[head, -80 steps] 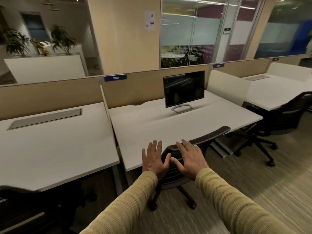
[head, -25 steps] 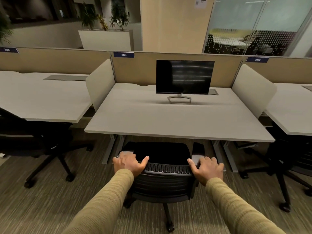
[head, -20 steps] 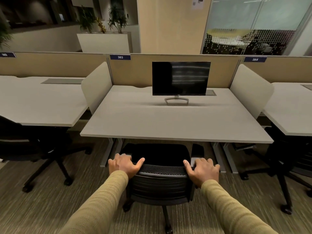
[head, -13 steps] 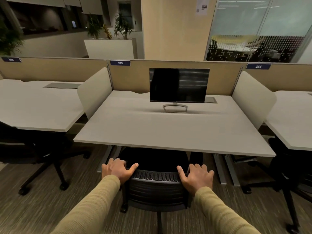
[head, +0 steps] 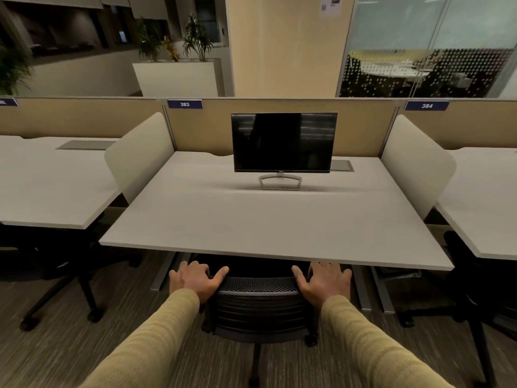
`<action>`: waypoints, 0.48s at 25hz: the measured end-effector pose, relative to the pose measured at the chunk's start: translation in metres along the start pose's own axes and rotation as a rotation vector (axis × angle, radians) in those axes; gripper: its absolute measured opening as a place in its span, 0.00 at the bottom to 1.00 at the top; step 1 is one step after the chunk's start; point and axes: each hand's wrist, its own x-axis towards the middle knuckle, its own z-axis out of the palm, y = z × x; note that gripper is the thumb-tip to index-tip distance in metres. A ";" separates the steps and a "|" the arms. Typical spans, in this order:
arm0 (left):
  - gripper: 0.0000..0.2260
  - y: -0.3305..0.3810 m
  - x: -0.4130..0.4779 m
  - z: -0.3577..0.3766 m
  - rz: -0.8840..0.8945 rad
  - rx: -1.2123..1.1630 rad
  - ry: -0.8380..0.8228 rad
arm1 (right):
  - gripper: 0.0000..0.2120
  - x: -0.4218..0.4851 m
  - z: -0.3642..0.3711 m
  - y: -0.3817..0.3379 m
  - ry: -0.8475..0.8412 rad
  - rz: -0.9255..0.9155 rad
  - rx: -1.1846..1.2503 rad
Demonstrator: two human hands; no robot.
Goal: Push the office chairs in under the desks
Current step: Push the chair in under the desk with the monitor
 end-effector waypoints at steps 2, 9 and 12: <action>0.34 0.007 0.011 -0.002 0.008 0.022 -0.012 | 0.36 0.012 -0.001 0.003 -0.010 -0.002 -0.007; 0.36 0.025 0.048 -0.003 0.032 -0.001 -0.002 | 0.39 0.052 -0.001 0.009 -0.016 0.013 -0.057; 0.37 0.031 0.065 -0.003 0.062 0.014 0.007 | 0.38 0.069 -0.001 0.008 -0.033 0.029 -0.056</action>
